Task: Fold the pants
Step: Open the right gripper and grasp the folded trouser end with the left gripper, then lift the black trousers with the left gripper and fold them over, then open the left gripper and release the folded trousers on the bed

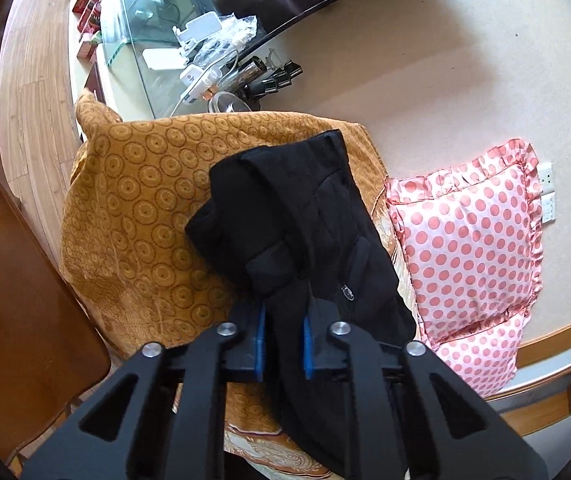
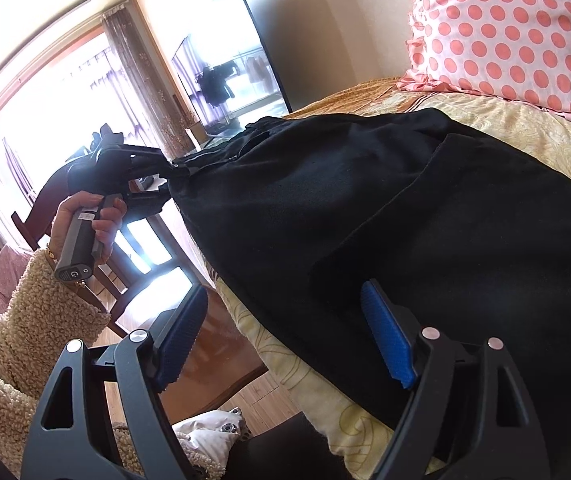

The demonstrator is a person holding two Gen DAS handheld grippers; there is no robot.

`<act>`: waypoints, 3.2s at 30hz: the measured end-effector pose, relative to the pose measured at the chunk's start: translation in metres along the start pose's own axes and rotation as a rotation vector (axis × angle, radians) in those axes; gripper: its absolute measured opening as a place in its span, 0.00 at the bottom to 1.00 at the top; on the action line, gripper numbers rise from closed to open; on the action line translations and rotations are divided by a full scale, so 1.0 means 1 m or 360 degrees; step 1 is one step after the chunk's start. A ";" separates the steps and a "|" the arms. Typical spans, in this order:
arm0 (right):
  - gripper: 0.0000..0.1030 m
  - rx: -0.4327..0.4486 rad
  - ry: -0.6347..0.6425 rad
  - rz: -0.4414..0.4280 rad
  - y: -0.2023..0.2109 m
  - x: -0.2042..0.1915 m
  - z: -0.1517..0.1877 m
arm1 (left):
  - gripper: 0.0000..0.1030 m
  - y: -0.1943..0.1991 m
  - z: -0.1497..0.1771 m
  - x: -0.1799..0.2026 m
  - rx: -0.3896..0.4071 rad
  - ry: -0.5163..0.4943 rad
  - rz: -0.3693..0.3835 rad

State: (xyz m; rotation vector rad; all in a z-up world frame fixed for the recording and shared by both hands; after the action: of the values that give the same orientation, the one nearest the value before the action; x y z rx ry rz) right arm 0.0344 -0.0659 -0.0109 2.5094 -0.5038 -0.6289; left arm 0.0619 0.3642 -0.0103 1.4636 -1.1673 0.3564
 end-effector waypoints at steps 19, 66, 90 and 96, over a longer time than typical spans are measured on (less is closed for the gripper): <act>0.90 0.0505 -0.0267 0.0262 0.170 0.068 0.052 | 0.07 -0.012 0.164 0.295 0.0046 -0.1339 0.0298; 0.80 0.0719 -0.0419 0.0593 0.240 0.128 0.043 | 0.97 -0.068 0.303 0.267 -0.0248 -0.1669 0.0323; 0.87 0.0253 -0.0197 0.1158 0.154 0.124 0.068 | 0.98 -0.105 0.329 0.217 -0.0131 -0.1967 -0.0076; 0.89 0.0450 -0.0348 0.0957 0.204 0.131 0.048 | 0.98 -0.083 0.299 0.229 -0.0193 -0.1802 0.0101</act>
State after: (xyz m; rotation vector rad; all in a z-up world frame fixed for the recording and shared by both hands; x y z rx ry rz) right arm 0.0714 -0.3086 0.0203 2.3524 -1.4441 -0.6198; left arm 0.1171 -0.0150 0.0342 1.5246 -2.0630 -0.5939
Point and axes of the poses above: each gripper's, at about its wrist camera, not at the fingertips, and y roughly against the way its jaws point, x to its right, z to its underside, the point moved 4 cm from there along -y, roughly the way its jaws point
